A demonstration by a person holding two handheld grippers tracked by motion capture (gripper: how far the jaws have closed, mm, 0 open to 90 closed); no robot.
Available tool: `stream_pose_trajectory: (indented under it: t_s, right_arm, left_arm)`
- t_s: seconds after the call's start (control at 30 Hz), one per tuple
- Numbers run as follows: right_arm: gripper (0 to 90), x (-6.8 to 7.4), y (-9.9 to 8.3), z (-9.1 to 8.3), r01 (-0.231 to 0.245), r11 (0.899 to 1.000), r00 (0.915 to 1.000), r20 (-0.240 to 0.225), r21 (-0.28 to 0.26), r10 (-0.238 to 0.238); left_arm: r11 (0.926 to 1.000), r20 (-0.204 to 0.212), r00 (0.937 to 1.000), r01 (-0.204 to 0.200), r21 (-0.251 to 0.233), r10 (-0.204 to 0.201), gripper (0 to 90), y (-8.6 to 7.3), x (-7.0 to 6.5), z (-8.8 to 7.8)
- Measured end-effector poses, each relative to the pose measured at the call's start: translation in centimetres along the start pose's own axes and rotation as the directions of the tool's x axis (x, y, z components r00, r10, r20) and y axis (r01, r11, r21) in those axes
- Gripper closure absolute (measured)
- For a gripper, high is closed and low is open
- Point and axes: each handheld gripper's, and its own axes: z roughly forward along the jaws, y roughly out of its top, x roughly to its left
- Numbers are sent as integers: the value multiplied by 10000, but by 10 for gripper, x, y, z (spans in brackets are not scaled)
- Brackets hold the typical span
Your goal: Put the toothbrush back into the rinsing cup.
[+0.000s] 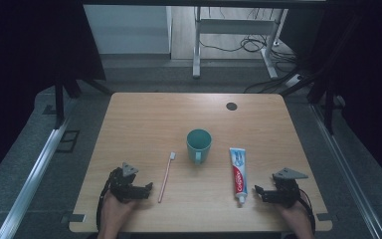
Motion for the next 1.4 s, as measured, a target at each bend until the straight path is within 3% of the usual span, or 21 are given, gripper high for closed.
stream_pose_trajectory:
  t_s: [0.6, 0.77, 0.87, 1.07, 1.2, 1.37, 1.4]
  right_arm:
    - [127, 0, 0, 0, -9, 10000, 10000, -2, 9, 9]
    - [127, 0, 0, 0, 1, 10000, 10000, -4, 1, -1]
    - [127, 0, 0, 0, -13, 10000, 10000, -3, 8, 13]
    - [127, 0, 0, 0, 3, 10000, 10000, -8, 2, -3]
    - [127, 0, 0, 0, -4, 10000, 10000, -13, 9, 4]
    - [127, 0, 0, 0, 16, 10000, 10000, -19, 4, -16]
    - [127, 0, 0, 0, 17, 10000, 10000, -20, 3, -17]
  left_arm:
    - [10000, 4, 10000, 6, -61, -6, 24, 1, 0, 0]
    - [9999, 79, 9999, -97, -63, 97, 135, 3, -2, -3]
    - [9999, 80, 9999, -110, -13, 110, 145, 4, -3, -3]
    - [9995, -37, 9995, -303, -44, 303, 248, 7, -5, -8]
    - [9994, 110, 9994, -332, -98, 333, 340, 8, -5, -11]
    - [9991, 327, 9986, -400, -137, 405, 528, 10, -6, -15]
    - [9989, 389, 9983, -427, -169, 433, 528, 11, -7, -17]
